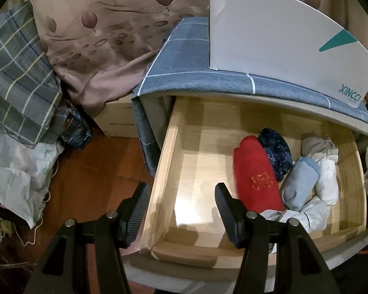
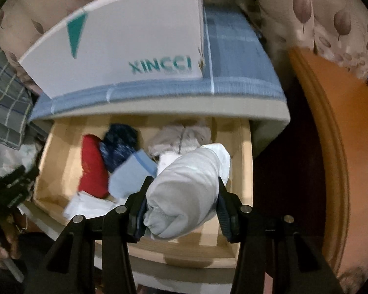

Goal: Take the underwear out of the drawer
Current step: 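Lift the grey rolled garment with the right tool into the box and open it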

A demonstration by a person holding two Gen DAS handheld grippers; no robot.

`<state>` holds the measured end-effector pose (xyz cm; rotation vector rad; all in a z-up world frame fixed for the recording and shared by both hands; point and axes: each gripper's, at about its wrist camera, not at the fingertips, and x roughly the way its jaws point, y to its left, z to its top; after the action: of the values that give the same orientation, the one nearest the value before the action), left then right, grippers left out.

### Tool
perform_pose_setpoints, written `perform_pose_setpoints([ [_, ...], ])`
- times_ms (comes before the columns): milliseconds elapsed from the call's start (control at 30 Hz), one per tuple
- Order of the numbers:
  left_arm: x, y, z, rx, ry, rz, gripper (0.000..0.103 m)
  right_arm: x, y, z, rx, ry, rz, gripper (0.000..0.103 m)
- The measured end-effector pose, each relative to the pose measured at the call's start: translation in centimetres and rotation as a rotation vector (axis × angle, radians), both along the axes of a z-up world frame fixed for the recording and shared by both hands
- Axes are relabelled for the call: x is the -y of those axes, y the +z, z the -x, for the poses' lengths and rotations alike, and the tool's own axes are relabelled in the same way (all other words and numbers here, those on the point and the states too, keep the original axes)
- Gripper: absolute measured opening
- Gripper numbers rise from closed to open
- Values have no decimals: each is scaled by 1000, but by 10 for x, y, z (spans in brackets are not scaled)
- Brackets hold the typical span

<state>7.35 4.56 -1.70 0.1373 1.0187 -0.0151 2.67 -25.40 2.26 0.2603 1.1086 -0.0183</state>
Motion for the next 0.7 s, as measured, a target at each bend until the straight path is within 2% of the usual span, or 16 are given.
perform_pose_setpoints([
  [400, -1, 1, 1, 0, 3, -1, 57, -4, 88, -11, 164, 27, 9, 44],
  [533, -3, 2, 0, 0, 8, 6, 57, -4, 122, -28, 226, 41, 15, 44],
  [700, -7, 2, -1, 2, 23, 28, 57, -11, 148, -57, 262, 65, 36, 44],
])
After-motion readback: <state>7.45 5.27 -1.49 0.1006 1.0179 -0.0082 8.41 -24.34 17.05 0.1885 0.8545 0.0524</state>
